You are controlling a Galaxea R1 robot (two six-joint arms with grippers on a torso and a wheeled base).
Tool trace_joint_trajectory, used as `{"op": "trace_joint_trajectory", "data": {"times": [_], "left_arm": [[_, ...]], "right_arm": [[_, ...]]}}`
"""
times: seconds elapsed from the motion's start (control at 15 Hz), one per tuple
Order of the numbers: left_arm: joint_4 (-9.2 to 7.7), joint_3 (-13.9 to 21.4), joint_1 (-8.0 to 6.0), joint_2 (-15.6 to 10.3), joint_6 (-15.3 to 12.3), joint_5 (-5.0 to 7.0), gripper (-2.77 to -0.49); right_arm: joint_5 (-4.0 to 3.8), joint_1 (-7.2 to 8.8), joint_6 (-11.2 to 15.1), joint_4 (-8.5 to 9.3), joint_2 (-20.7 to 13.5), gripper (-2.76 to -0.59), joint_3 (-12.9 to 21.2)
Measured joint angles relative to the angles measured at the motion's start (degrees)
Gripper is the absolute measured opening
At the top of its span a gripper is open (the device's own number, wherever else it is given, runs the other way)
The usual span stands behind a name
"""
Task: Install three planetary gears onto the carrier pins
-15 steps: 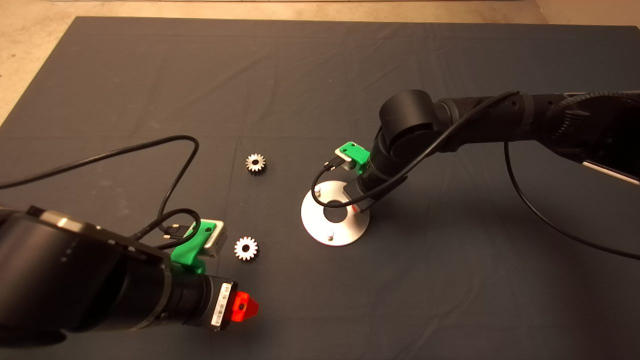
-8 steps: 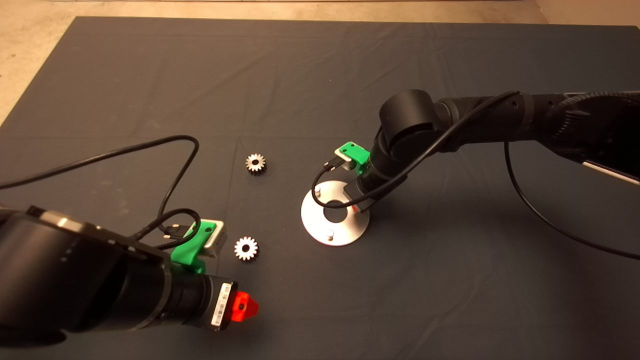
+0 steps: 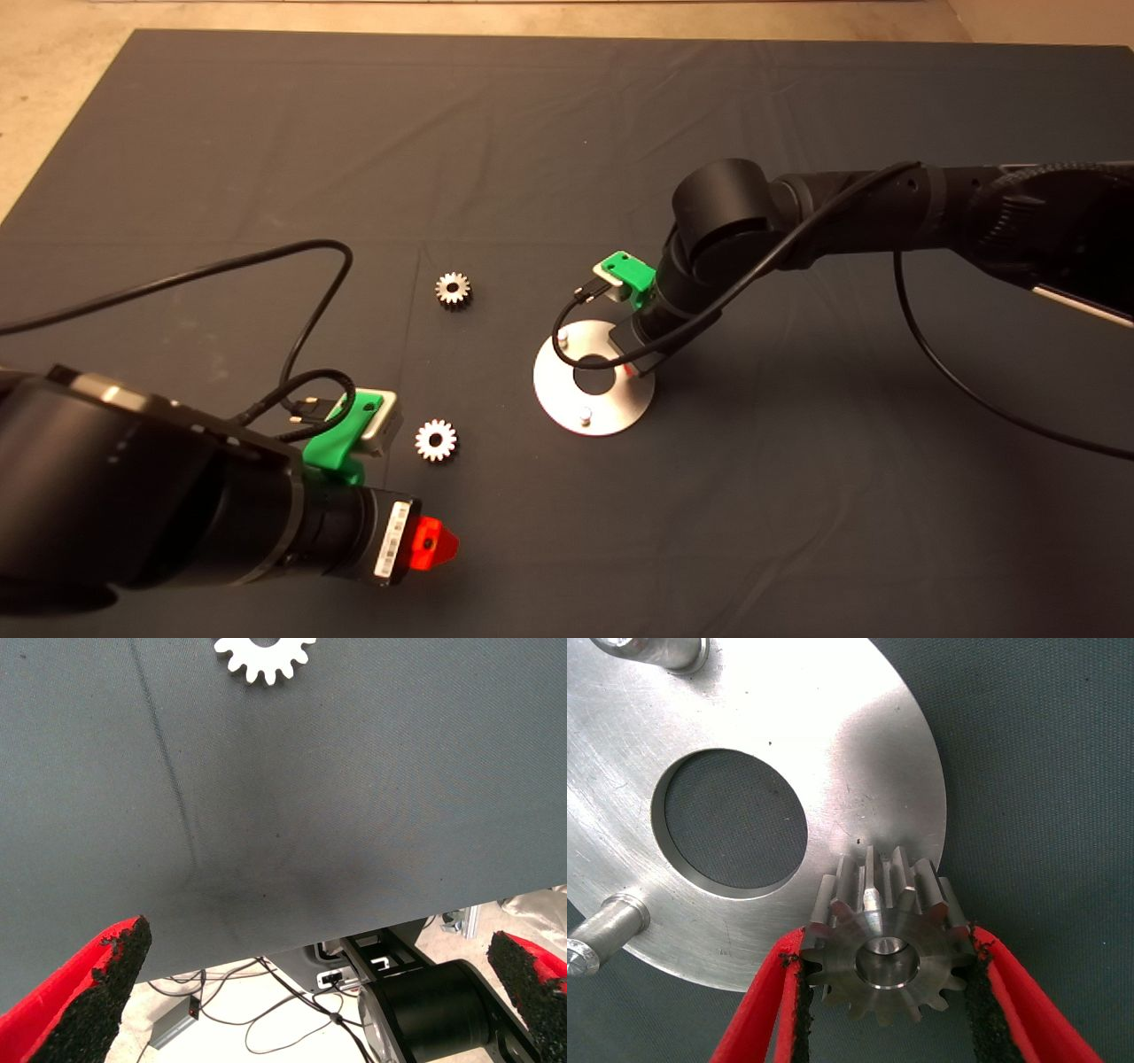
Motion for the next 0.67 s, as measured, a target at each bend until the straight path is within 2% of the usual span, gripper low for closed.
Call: {"op": "trace_joint_trajectory", "data": {"times": [0.4,0.67], "left_arm": [[0.0,0.0,0.0,0.0,0.0,-0.01,-0.5],[0.0,0.0,0.0,0.0,0.0,-0.01,-0.5]], "right_arm": [[-0.02,0.02,-0.1,0.0,0.0,-2.19,0.0],[0.0,0.0,-0.1,0.0,0.0,-1.91,0.0]]}}
